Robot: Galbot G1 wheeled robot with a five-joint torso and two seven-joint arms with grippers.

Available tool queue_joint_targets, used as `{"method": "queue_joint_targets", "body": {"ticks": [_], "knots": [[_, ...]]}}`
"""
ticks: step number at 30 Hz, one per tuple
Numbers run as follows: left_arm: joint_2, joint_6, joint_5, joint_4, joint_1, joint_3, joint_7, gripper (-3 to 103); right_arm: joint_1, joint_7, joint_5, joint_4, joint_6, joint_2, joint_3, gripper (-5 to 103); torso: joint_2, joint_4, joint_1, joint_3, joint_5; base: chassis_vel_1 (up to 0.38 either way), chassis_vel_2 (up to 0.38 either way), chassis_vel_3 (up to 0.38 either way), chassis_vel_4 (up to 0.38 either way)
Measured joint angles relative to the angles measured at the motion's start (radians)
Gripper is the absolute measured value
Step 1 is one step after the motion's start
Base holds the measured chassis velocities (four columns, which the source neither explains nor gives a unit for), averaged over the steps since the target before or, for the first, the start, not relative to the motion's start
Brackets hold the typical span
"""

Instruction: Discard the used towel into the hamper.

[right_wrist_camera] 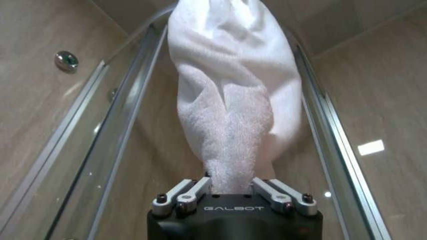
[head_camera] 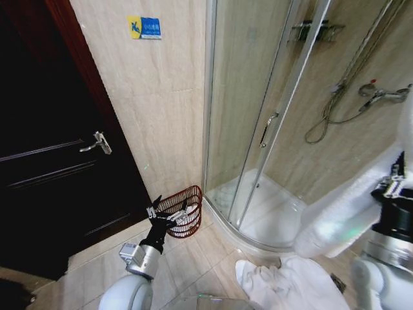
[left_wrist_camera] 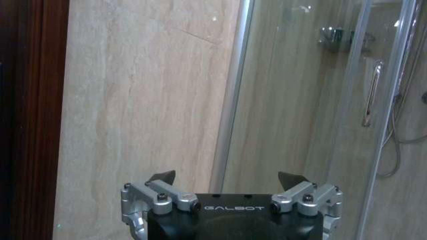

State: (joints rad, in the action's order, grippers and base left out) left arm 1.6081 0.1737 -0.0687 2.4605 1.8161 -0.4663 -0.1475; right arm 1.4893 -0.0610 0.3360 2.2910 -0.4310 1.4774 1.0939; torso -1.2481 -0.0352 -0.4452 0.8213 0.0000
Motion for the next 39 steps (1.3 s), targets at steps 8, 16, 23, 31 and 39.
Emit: {"method": "queue_joint_targets", "body": {"ticks": [8,16,23,31,39], "knots": [[0.000,0.000,0.000,0.000,0.000,0.000,0.000,100,0.008,-0.028,-0.047,-0.008,-0.102,0.013,0.011,13,0.000,0.0001,0.000,0.000,0.0000,0.000,0.000,0.000,0.000],[0.000,0.000,0.000,0.000,0.000,0.000,0.000,100,0.002,0.044,-0.100,0.082,-0.106,-0.019,0.087,13,0.000,-0.0001,0.000,0.000,0.0001,0.000,0.000,0.000,0.000],[0.000,0.000,0.000,0.000,0.000,0.000,0.000,100,0.012,0.130,-0.109,0.175,-0.080,-0.104,0.289,13,0.000,0.0002,0.000,0.000,0.0013,0.000,0.000,0.000,0.000],[0.000,0.000,0.000,0.000,0.000,0.000,0.000,100,0.054,0.138,0.029,0.214,-0.030,-0.109,0.345,13,0.000,0.0002,0.000,0.000,0.0004,0.000,0.000,0.000,0.000],[0.000,0.000,0.000,0.000,0.000,0.000,0.000,100,0.059,0.136,0.075,0.214,-0.023,-0.114,0.323,13,0.000,0.0000,0.000,0.000,0.0000,0.000,0.000,0.000,0.000]]}}
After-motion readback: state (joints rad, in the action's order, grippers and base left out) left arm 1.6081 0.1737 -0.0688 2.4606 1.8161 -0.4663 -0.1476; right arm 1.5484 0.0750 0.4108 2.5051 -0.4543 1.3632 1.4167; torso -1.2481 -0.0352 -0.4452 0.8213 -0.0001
